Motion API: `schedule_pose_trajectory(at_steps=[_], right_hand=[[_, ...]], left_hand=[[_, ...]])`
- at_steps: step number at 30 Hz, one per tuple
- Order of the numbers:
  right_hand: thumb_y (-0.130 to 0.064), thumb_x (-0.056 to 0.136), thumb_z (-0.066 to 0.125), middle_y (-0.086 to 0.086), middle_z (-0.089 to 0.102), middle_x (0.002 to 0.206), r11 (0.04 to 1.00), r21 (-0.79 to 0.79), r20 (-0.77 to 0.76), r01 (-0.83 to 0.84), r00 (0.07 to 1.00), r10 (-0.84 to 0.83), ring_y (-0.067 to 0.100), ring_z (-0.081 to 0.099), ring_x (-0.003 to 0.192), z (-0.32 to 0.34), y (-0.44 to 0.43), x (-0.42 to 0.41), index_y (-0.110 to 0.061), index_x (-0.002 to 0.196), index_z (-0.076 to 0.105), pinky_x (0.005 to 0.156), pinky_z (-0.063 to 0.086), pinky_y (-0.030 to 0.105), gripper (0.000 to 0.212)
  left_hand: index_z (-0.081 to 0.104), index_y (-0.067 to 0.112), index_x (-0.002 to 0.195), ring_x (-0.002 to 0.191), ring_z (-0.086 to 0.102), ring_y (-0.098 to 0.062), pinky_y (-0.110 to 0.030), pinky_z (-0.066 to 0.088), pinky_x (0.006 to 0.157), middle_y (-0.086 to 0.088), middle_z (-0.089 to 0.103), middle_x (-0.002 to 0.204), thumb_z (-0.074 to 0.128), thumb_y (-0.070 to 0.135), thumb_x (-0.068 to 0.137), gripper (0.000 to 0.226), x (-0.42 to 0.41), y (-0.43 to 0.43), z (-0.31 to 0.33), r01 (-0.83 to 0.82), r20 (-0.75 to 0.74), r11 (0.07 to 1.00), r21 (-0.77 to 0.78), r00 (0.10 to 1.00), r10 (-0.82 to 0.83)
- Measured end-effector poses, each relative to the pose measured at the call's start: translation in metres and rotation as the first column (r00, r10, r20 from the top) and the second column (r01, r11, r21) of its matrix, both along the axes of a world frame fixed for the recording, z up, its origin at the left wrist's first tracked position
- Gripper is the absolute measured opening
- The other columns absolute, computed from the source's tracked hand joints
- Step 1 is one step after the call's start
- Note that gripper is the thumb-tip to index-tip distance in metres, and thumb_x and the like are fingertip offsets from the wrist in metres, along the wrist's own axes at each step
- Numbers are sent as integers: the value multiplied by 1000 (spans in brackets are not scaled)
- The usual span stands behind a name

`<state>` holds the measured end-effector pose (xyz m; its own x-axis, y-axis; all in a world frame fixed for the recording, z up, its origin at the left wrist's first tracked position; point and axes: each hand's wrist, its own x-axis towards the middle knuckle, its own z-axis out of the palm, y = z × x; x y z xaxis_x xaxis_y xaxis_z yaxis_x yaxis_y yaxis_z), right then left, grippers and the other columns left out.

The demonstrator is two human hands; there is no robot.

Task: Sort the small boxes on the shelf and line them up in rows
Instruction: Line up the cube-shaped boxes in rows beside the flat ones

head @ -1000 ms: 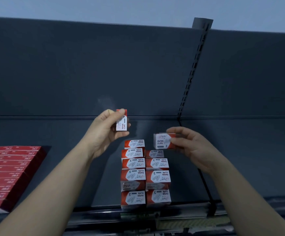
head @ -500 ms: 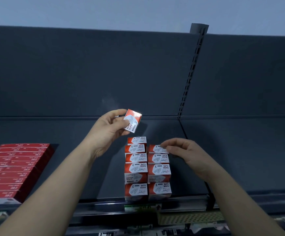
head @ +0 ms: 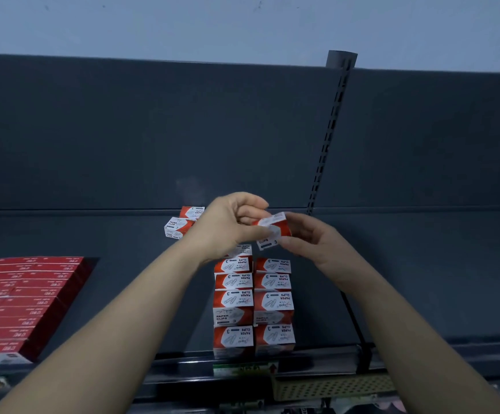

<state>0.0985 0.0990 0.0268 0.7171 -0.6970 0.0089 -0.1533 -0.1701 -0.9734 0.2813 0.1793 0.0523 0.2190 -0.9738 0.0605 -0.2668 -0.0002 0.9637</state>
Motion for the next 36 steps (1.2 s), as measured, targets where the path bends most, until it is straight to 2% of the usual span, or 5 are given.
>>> schedule_pose_trajectory(at_steps=[11,17,22,29,36], right_hand=[[-9,92,56,-5,71,109,985,121,-5,121,993,-121,9,65,103,-35,2,-1,-21,113,62,94,50,31,25],[-16,97,37,6,71,110,933,340,15,113,992,-126,20,65,105,-38,14,7,-12,112,66,84,50,29,33],[-48,97,38,-1,74,100,881,470,32,64,995,-90,14,70,95,-37,27,13,-34,82,77,87,48,34,44],[-92,64,43,-9,37,151,918,387,-59,88,996,-71,13,42,134,-59,30,19,-37,146,29,113,30,45,99],[-72,88,32,0,68,118,911,399,-65,108,994,-89,16,66,106,-56,41,22,-29,118,65,95,47,35,61]], left_hand=[[44,21,139,104,55,1,-12,42,75,9,52,133,55,24,95,45,6,36,-40,-276,-150,941,197,940,307],[51,22,130,83,68,-21,-34,56,74,-9,72,100,52,20,96,33,-5,40,-51,-183,-412,919,350,851,326],[49,27,132,84,69,-24,-38,55,78,-10,72,101,53,24,96,36,-9,42,-54,-188,-437,914,361,832,343],[41,29,140,92,70,-23,-38,55,84,-3,72,99,51,32,96,45,-14,45,-53,-206,-436,919,336,831,345],[34,28,144,98,69,-21,-41,52,93,0,69,111,50,38,96,51,-14,48,-63,-195,-461,925,325,822,335]])
